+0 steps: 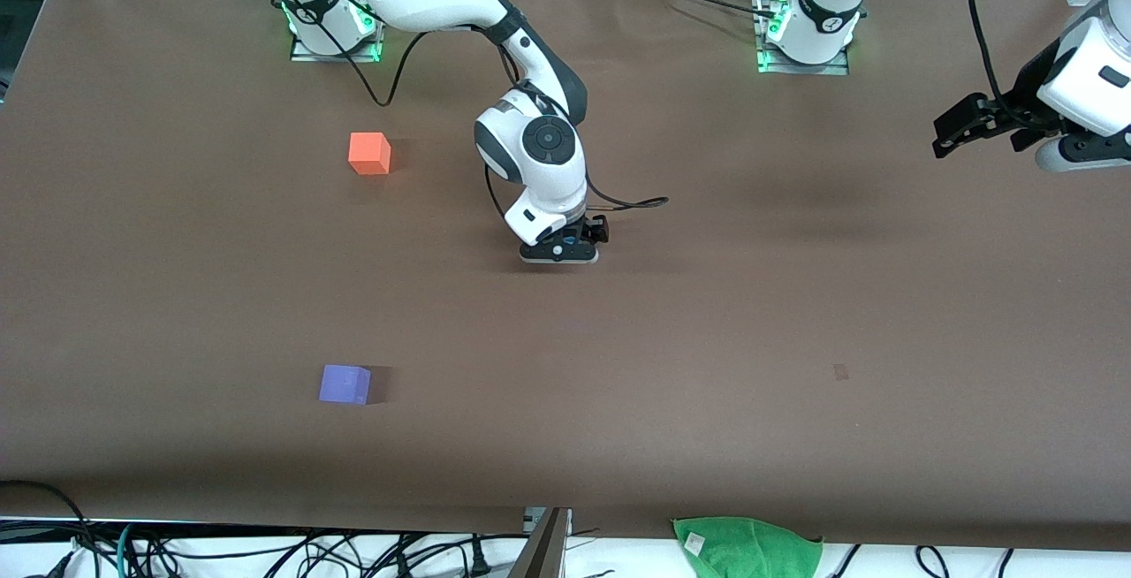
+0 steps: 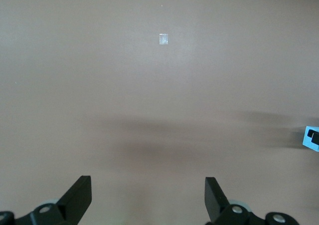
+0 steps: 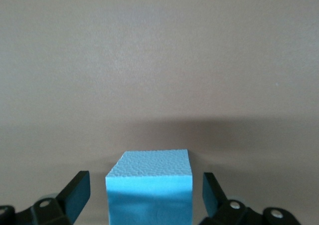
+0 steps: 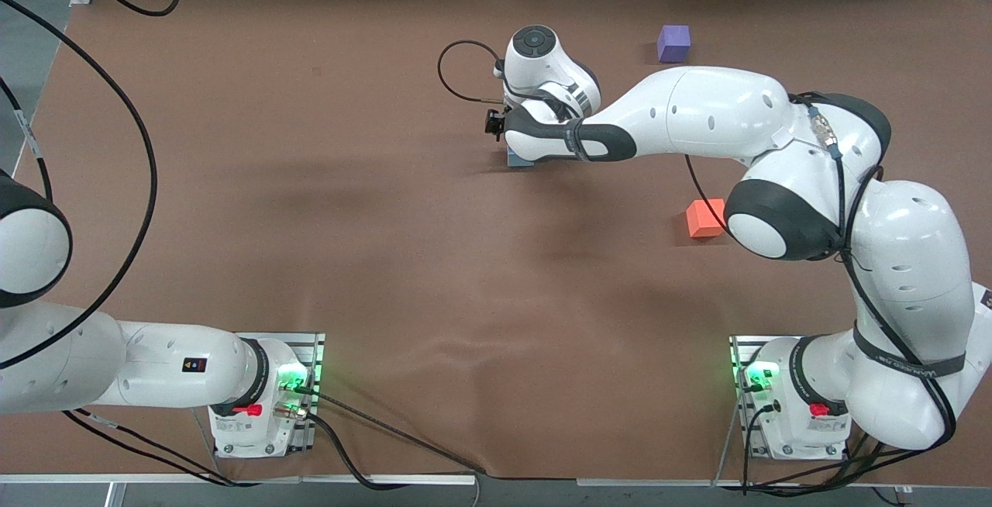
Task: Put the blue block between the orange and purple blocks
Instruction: 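Grasp the blue cube with the right gripper while the left gripper withdraws, then carry the blue cube with the right gripper toward the orange cube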
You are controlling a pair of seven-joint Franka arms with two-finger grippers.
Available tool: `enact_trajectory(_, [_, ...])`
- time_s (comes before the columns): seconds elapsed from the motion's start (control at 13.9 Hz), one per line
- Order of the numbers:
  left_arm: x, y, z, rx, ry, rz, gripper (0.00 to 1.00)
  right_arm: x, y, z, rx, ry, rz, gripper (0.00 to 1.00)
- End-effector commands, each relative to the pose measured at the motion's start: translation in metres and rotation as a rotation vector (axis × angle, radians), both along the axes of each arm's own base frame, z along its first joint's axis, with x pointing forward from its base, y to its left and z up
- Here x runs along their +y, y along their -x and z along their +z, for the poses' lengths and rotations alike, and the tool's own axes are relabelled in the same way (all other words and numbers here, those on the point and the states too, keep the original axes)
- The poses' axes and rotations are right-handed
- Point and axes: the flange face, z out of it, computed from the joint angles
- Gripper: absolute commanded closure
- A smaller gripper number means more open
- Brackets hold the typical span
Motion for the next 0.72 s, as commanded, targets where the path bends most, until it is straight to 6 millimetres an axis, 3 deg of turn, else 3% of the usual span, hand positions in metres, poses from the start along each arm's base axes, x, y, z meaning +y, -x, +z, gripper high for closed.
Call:
enact_trajectory(0.0, [0.003,-0.01,0.016,-0.034,-0.022,-0.016,0.0,0.004,0.001,-0.005,-0.015,0.008,-0.003,0.0])
enact_trajectory(0.14, [0.002,-0.015,0.013,-0.034,-0.05,-0.021,0.0,0.004,0.001,-0.006,-0.012,0.008,-0.005,0.03])
enact_trajectory(0.43, [-0.009,-0.016,0.011,-0.033,-0.054,-0.044,0.0,0.004,0.002,-0.006,-0.028,0.024,0.032,0.58])
enact_trajectory(0.65, [-0.018,-0.022,0.007,-0.05,-0.009,-0.053,0.0,-0.003,-0.007,0.006,-0.034,0.024,0.025,0.59])
